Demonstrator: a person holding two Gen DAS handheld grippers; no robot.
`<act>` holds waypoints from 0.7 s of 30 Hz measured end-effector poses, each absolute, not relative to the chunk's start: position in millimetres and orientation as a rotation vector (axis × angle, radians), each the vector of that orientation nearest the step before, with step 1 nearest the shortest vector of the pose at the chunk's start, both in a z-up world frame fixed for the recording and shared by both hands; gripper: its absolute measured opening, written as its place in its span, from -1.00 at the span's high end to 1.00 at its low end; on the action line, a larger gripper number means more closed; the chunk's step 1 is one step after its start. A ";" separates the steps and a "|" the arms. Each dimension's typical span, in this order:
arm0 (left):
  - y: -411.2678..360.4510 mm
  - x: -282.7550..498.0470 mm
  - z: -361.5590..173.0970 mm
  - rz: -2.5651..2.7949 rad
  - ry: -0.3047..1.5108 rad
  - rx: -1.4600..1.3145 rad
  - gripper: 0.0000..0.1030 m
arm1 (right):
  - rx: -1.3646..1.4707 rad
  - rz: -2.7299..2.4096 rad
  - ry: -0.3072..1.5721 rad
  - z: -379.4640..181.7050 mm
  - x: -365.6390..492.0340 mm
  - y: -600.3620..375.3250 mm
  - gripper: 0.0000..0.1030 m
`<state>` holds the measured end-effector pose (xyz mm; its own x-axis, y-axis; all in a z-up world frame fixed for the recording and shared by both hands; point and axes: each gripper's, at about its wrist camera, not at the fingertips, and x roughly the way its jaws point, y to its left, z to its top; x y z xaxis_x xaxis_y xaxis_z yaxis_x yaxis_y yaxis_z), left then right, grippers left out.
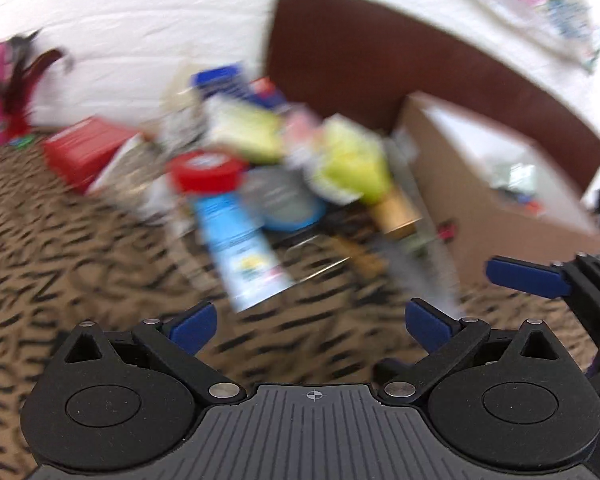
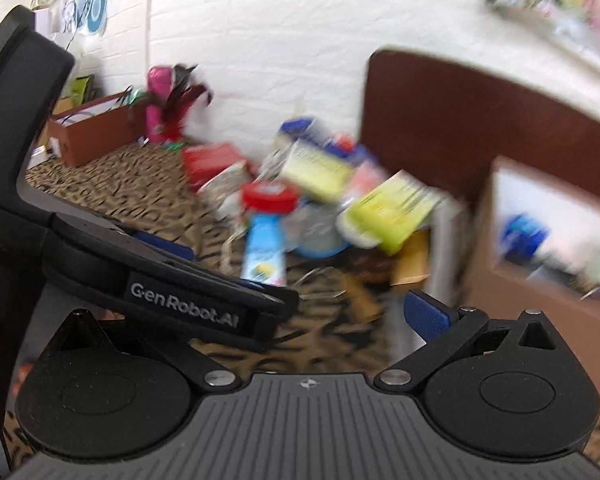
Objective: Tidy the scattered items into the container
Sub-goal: 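Move both grippers back to the pile toward the blue-and-white tube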
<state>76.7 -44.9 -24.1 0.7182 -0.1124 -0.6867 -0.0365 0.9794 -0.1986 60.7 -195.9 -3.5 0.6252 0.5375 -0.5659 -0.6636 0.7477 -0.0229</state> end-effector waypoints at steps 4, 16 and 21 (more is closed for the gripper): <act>-2.4 75.2 -44.8 -0.039 0.791 -0.277 -1.00 | -0.177 0.656 0.637 -32.5 71.0 -179.1 -0.99; 36.0 117.7 -74.3 -0.065 0.834 -0.437 -0.94 | -0.124 0.644 0.702 -67.7 92.9 -147.6 -0.67; 29.1 142.6 -76.6 -0.095 0.828 -0.327 -0.74 | -0.120 0.678 0.700 -73.3 108.0 -137.3 -0.39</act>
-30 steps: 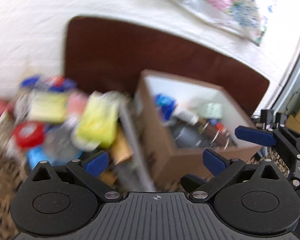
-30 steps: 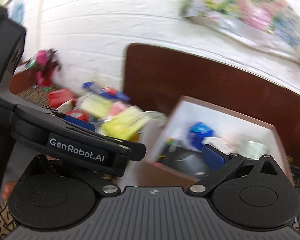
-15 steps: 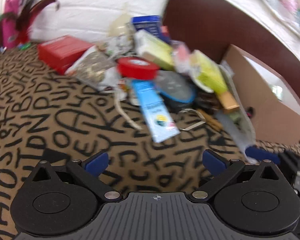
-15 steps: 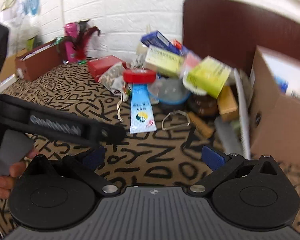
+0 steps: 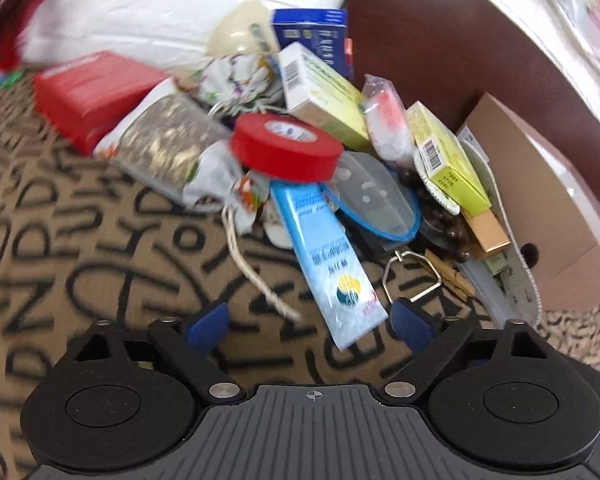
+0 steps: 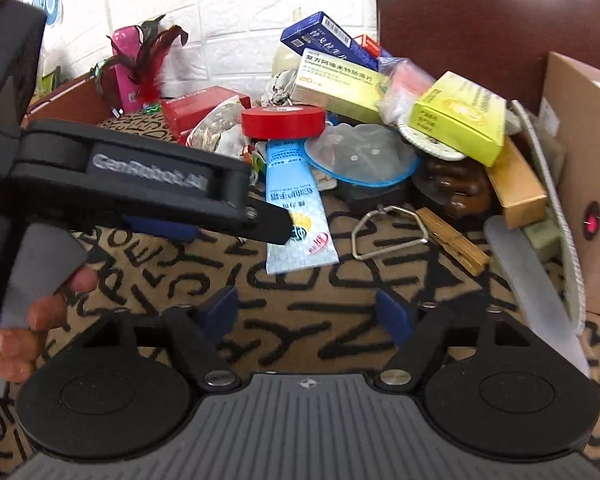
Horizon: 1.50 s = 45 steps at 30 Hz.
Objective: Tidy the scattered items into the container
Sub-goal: 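Move both grippers back to the pile toward the blue-and-white tube, then close both grippers on the blue-and-white tube, then lift the tube with both grippers and pull it away from the pile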
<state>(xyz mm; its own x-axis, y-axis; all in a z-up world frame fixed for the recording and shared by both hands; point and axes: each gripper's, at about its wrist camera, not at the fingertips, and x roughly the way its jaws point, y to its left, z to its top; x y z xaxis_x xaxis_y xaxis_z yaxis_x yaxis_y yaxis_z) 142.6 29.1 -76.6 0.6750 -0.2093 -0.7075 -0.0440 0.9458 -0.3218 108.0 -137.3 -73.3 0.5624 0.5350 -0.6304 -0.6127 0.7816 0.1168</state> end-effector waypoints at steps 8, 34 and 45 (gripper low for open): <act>34.3 165.2 -80.2 -0.078 0.791 -0.313 -0.51 | -0.169 0.709 0.672 -76.1 127.6 -119.7 -0.19; -27.1 75.4 -85.4 -0.208 0.849 -0.291 0.19 | -0.229 0.739 0.776 -64.1 35.9 -160.0 0.01; -43.4 38.9 -79.1 -0.253 0.884 -0.324 -0.33 | -0.177 0.723 0.789 -58.8 -7.6 -177.5 -0.28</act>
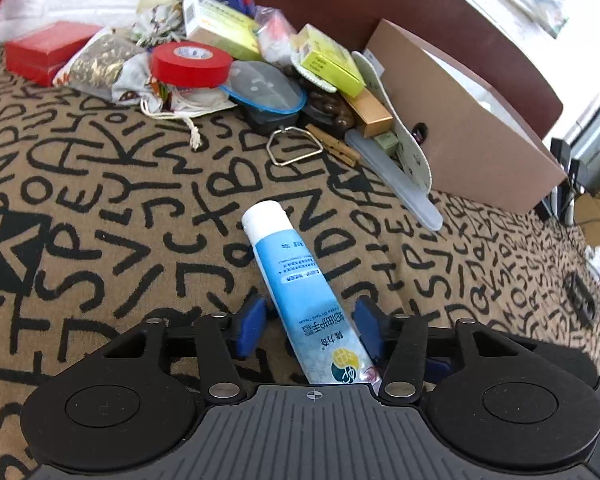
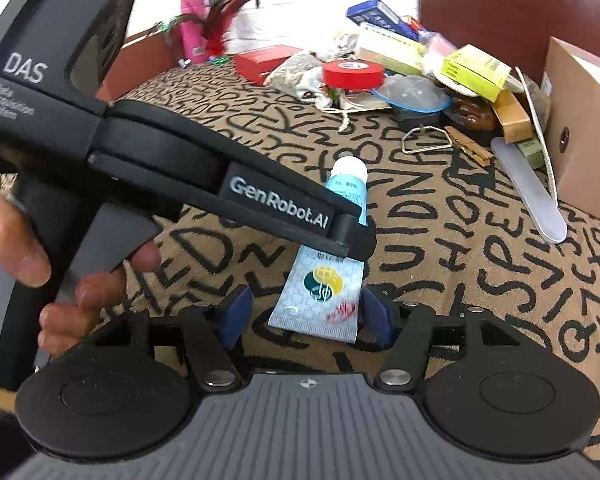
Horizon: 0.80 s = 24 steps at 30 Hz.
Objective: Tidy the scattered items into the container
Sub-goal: 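Lift the tube with both grippers and pull it away from the pile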
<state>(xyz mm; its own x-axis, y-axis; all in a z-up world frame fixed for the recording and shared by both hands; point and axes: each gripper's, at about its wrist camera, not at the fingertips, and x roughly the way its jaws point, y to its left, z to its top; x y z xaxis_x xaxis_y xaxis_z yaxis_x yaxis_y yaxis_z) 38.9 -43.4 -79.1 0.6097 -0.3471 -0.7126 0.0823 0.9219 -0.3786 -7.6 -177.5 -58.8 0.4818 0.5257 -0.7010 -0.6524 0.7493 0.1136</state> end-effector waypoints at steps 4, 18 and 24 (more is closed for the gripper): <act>-46.7 50.9 -76.9 -0.232 0.900 -0.303 -0.31 | -0.144 0.692 0.801 -59.3 3.4 -174.3 -0.22; -60.3 62.3 -76.4 -0.244 0.921 -0.156 -0.16 | -0.145 0.654 0.795 -62.4 11.9 -169.8 0.02; -61.1 65.1 -77.2 -0.236 0.921 -0.159 -0.16 | -0.150 0.654 0.800 -62.9 15.3 -167.4 0.01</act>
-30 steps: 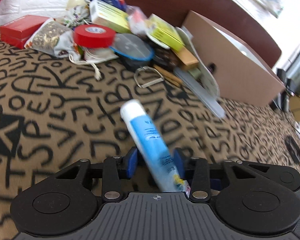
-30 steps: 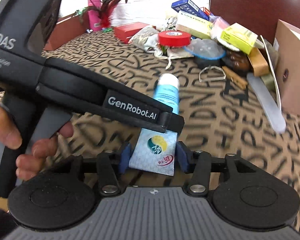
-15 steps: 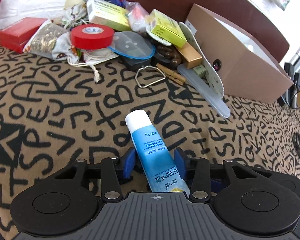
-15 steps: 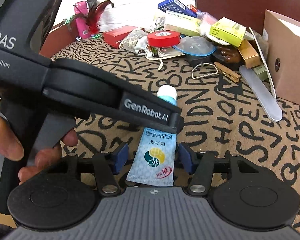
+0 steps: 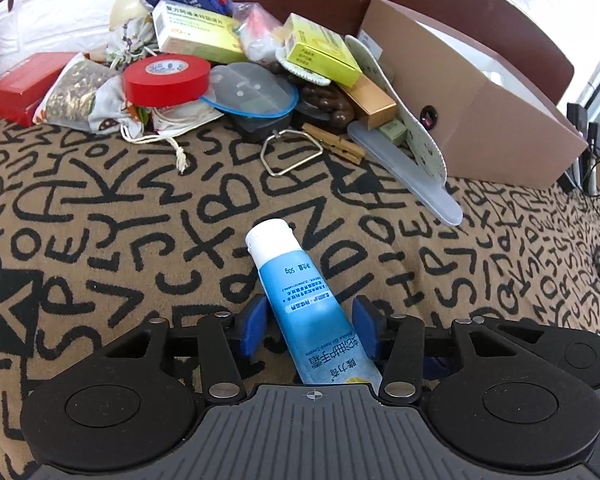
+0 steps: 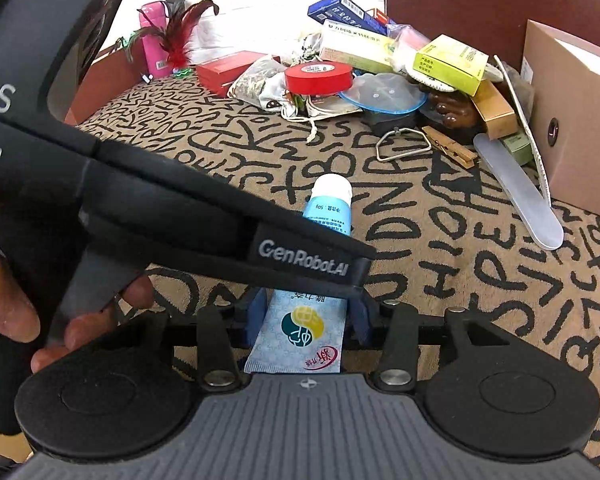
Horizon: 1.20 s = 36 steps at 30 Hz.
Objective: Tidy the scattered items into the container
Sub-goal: 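Lift the tube with both grippers and pull it away from the pile, then carry the tube over the container and open both grippers to drop it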
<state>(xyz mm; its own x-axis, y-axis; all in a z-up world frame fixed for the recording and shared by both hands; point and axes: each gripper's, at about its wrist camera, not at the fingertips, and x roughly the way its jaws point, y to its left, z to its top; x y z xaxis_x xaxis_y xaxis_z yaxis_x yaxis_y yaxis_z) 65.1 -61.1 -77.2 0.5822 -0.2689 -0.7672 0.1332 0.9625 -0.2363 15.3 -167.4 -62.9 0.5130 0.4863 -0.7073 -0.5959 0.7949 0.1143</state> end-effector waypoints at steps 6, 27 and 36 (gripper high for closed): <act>-66.9 58.9 -73.2 -0.216 0.920 -0.131 0.12 | -0.111 0.658 0.789 -60.3 10.0 -174.3 0.07; -161.0 119.4 57.8 -0.455 0.674 -0.143 0.12 | -0.014 0.511 0.486 57.6 54.9 -282.5 0.13; -208.1 220.9 91.8 -0.525 0.626 -0.121 0.05 | 0.036 0.433 0.460 90.9 150.7 -317.3 0.43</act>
<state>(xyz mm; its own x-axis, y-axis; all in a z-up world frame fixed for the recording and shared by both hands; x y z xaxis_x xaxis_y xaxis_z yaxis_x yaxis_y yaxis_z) 220.9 -208.1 91.8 0.6849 -0.5029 -0.5273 0.4316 0.8630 -0.2626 150.7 -317.3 90.9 0.8072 0.4125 -0.4222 -0.3966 0.9088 0.1297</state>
